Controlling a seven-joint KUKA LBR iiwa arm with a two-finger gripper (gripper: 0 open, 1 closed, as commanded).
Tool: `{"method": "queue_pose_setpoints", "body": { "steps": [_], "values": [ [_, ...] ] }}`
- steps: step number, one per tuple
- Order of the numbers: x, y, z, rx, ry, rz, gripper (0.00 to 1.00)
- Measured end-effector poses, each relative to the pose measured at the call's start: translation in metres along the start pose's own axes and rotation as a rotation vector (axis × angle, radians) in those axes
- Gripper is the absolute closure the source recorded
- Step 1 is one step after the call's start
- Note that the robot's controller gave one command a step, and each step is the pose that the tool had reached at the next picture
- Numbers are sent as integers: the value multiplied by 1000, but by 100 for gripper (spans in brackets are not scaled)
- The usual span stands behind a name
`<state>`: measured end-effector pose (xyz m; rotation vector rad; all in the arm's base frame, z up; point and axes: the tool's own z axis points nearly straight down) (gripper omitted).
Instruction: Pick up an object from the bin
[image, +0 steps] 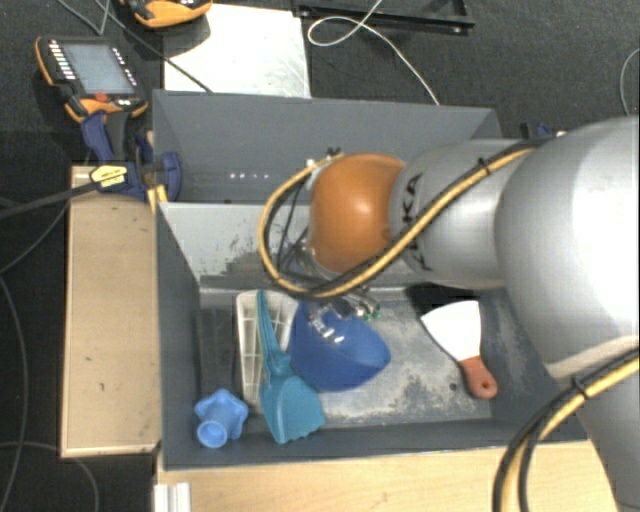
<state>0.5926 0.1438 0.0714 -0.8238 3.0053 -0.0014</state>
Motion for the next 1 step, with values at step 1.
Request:
{"method": "queue_pose_setpoints", "body": {
  "steps": [1],
  "values": [
    [0,0,0,0,0,0,0]
  ]
}}
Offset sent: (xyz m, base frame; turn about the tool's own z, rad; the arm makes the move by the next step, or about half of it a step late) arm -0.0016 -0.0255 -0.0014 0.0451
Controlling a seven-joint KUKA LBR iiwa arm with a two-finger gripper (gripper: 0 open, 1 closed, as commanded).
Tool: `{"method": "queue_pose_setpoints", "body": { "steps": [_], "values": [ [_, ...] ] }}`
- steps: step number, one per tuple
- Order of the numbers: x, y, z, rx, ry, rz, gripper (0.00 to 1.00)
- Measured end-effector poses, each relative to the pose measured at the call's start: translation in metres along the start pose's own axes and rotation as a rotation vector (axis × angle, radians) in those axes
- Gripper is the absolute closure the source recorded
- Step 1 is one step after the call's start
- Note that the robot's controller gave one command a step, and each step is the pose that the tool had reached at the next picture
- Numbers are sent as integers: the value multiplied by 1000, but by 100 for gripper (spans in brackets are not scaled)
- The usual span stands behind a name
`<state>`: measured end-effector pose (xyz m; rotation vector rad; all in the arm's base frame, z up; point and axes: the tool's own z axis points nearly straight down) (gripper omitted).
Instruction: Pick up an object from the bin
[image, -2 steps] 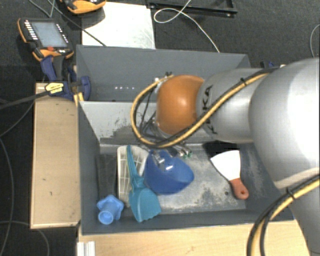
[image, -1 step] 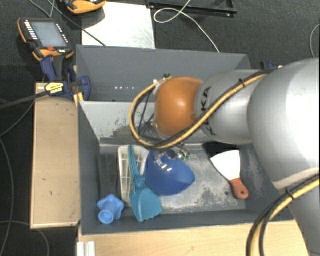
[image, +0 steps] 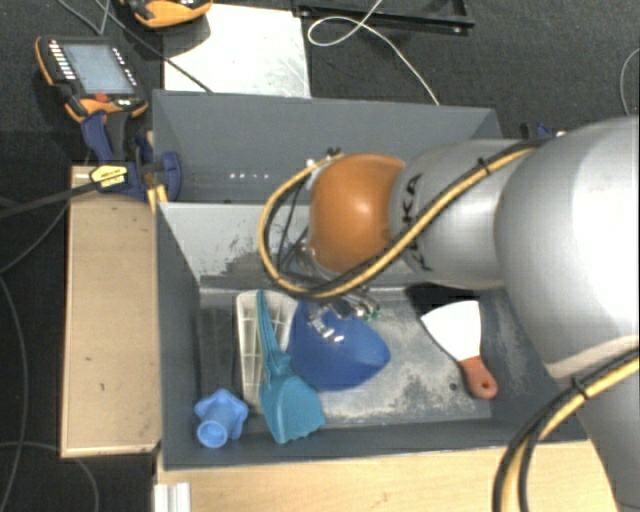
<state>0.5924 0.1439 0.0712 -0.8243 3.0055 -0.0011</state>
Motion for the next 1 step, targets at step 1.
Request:
{"method": "queue_pose_setpoints", "body": {
  "steps": [1],
  "values": [
    [13,-20,0,-1,-1,43,0]
  ]
}}
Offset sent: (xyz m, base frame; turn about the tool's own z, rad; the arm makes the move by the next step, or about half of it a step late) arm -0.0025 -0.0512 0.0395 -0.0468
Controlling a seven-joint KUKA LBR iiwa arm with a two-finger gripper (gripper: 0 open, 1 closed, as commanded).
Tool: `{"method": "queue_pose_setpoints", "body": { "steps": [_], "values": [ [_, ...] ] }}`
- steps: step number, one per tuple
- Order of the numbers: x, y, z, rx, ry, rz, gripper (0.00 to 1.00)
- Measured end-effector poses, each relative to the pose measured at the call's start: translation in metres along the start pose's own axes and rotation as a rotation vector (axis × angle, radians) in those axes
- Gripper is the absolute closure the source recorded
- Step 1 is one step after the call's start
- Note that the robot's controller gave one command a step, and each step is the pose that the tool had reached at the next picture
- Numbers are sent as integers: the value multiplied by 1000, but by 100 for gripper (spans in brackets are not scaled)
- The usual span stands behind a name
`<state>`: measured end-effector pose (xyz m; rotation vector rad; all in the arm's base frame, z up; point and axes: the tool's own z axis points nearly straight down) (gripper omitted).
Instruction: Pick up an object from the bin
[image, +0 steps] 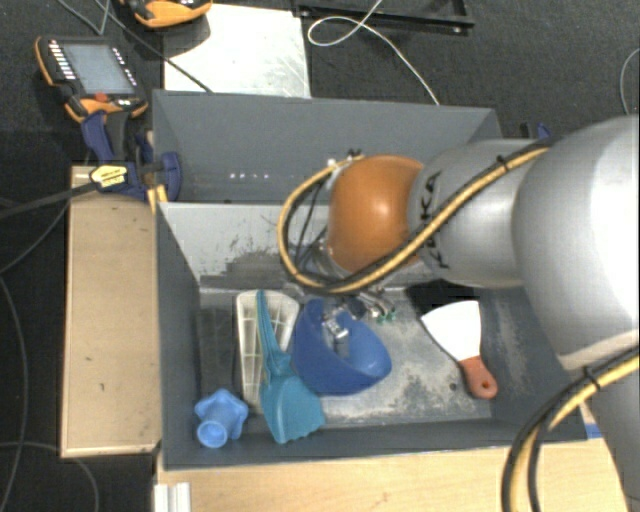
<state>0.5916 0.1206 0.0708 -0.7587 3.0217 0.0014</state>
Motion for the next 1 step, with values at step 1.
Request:
{"method": "queue_pose_setpoints", "body": {
  "steps": [1],
  "values": [
    [12,-24,-41,2,-4,-89,100]
  ]
}}
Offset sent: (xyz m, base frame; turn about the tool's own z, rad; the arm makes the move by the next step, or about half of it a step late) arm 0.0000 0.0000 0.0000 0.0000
